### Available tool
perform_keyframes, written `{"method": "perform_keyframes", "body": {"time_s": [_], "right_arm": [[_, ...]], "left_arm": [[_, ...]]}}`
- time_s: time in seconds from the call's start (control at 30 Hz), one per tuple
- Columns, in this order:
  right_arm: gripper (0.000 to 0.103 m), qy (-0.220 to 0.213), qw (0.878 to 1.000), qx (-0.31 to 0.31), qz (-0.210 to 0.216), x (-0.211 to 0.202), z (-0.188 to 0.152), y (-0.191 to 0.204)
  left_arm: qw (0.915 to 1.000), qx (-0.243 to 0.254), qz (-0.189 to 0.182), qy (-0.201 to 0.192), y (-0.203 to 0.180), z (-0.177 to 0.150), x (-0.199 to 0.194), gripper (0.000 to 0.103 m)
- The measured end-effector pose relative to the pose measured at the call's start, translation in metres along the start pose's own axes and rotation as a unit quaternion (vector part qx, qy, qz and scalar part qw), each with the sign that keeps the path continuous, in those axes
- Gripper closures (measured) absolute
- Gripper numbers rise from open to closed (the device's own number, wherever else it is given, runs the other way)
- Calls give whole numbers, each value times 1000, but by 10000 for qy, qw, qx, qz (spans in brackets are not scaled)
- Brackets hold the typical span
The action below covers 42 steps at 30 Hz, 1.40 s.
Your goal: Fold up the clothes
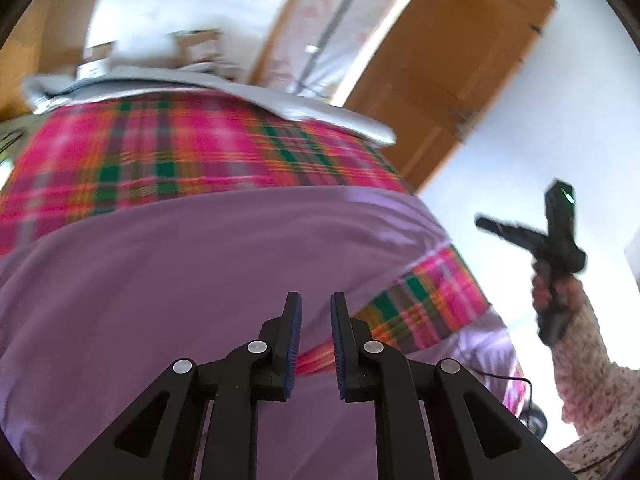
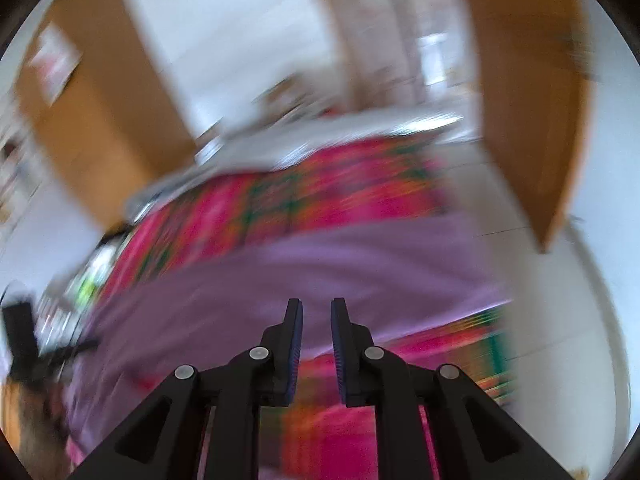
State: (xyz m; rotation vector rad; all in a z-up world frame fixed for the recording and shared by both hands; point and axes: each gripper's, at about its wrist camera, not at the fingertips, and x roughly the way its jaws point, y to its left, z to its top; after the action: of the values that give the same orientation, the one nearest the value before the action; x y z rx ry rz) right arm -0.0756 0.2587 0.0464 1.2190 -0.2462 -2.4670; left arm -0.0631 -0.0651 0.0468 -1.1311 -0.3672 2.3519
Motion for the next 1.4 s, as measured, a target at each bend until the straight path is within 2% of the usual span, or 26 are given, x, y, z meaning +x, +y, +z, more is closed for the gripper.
{"method": "perform_keyframes", "body": {"time_s": [0.1, 0.17, 0.27, 0.3, 0.37, 0.5, 0.67, 0.73, 0.87, 0.93, 1.0, 1.1, 1.2, 1.33, 1.4], "right_arm": [[88, 593, 9956, -487, 530, 33, -18, 47], [88, 1019, 9879, -837, 818, 58, -35, 84], [81, 1326, 9762, -1131, 1292, 84, -46, 125], [75, 1414, 9721, -1195, 1442, 92, -49, 137], [73, 1479, 9685, -1366, 1463, 103, -51, 156], [72, 1668, 9649, -1398, 1472, 129, -46, 176], [72, 2361, 9443, -1353, 1853, 156, -60, 195], [70, 2478, 9392, -1185, 2062, 162, -59, 195], [70, 2887, 9170, -832, 2622, 173, -62, 198], [70, 2982, 9136, -894, 2614, 176, -65, 205], [72, 2968, 9098, -796, 2789, 177, -67, 207], [85, 2680, 9114, -592, 3065, 172, -63, 207], [94, 2468, 9072, -838, 3302, 155, -66, 208], [95, 2291, 8954, -1272, 3600, 127, -72, 208], [95, 2290, 9017, -1332, 3417, 126, -72, 211]], "left_arm": [[9986, -479, 217, 18, 32, -13, -13, 88], [9971, -629, 422, 93, 47, -21, -17, 88], [9947, -789, 633, 208, 64, -32, -23, 88], [9944, -824, 632, 204, 68, -35, -25, 88], [9937, -896, 651, 175, 78, -40, -31, 88], [9893, -1189, 841, 55, 103, -49, -47, 88], [9835, -1504, 1002, 21, 131, -58, -59, 88], [9824, -1564, 1016, 45, 135, -59, -58, 88], [9828, -1587, 937, 105, 140, -59, -54, 88], [9837, -1563, 881, 132, 139, -57, -50, 88], [9843, -1549, 832, 148, 140, -54, -47, 88], [9840, -1591, 792, 139, 143, -53, -47, 88], [9839, -1621, 743, 120, 144, -53, -47, 88], [9838, -1635, 735, 91, 144, -54, -47, 88], [9832, -1669, 732, 69, 146, -54, -47, 88]]}}
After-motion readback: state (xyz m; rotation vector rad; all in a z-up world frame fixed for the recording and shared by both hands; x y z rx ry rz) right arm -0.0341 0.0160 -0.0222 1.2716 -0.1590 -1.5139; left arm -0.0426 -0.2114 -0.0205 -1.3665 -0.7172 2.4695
